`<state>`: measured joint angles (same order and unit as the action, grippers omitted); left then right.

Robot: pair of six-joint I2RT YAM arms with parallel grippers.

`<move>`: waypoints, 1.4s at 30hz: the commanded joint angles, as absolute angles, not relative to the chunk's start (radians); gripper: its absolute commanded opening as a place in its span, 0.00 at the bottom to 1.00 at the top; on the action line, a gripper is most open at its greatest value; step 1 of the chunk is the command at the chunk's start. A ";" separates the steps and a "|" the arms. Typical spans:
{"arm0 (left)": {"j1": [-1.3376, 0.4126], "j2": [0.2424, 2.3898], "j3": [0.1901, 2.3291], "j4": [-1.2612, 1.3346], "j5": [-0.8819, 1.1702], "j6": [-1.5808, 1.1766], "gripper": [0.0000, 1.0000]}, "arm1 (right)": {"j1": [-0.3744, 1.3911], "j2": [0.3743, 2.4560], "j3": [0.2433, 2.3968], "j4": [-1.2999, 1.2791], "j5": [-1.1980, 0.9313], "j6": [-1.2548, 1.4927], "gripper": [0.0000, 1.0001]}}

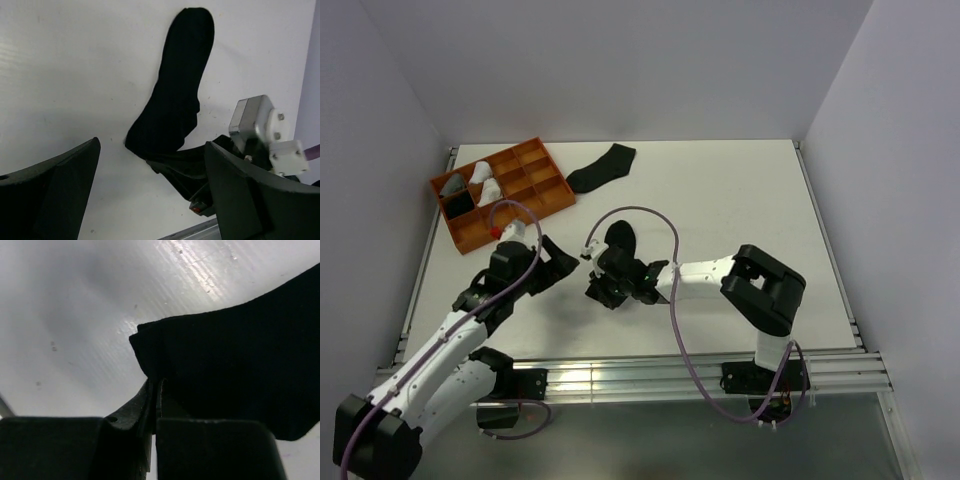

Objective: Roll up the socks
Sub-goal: Roll the sock at the center of the board.

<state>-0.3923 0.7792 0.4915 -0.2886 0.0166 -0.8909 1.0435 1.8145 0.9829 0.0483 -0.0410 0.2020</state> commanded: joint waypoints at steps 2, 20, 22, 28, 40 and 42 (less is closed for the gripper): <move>-0.494 0.880 0.476 -0.193 -0.103 -1.005 0.88 | 0.987 1.778 0.993 0.106 -0.270 0.302 0.00; -0.629 1.101 0.463 -0.140 -0.225 -1.227 0.75 | 0.805 1.930 0.953 0.296 -0.646 0.538 0.00; -0.630 1.108 0.459 -0.141 -0.236 -1.252 0.73 | 0.789 1.947 0.940 0.340 -0.673 0.581 0.00; -0.637 1.082 0.413 -0.097 -0.248 -1.289 0.70 | 0.736 2.009 0.891 0.497 -0.781 0.710 0.00; -0.641 1.045 0.362 -0.117 -0.209 -1.244 0.48 | 0.692 2.074 0.876 0.586 -0.850 0.802 0.00; -0.646 1.064 0.357 -0.126 -0.206 -1.255 0.43 | 0.692 2.076 0.879 0.586 -0.848 0.804 0.00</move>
<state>-0.6361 1.0531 0.3710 -0.1390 -0.2119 -1.2449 0.6956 2.0556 0.8734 0.5659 -0.8486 0.7959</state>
